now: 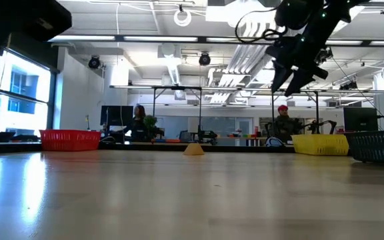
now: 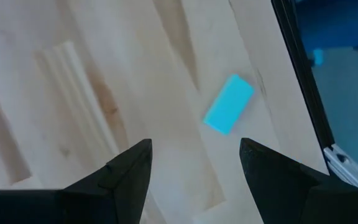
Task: Sort & place blocks by color
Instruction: Put the blue block into the black bin
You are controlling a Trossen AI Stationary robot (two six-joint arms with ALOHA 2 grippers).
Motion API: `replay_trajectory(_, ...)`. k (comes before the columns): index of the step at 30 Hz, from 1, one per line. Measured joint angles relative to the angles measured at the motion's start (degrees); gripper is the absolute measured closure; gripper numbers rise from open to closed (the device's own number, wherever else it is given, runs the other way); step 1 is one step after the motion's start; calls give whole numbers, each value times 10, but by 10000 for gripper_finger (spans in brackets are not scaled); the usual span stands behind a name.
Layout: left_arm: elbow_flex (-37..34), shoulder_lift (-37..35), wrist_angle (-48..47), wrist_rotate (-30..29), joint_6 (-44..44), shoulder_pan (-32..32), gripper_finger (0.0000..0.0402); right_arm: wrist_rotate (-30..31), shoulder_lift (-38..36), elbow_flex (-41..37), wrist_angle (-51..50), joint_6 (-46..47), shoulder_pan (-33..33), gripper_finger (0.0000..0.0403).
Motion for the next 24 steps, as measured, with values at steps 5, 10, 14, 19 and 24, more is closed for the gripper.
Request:
replay_trajectory(5,0,41,20,-2,0,-28,174,18,1,0,43,-2,62,181)
replay_trajectory(10,0,80,53,-12,-6,-58,174,42,1,0,111,-1,113,181)
replay_trajectory(14,0,102,79,-40,-15,-86,174,46,1,0,131,2,133,181)
replay_trajectory(19,0,117,90,-71,-15,-118,174,47,1,0,130,29,143,181)
replay_trajectory(24,0,131,111,-96,-15,-143,174,47,1,0,128,43,151,181)
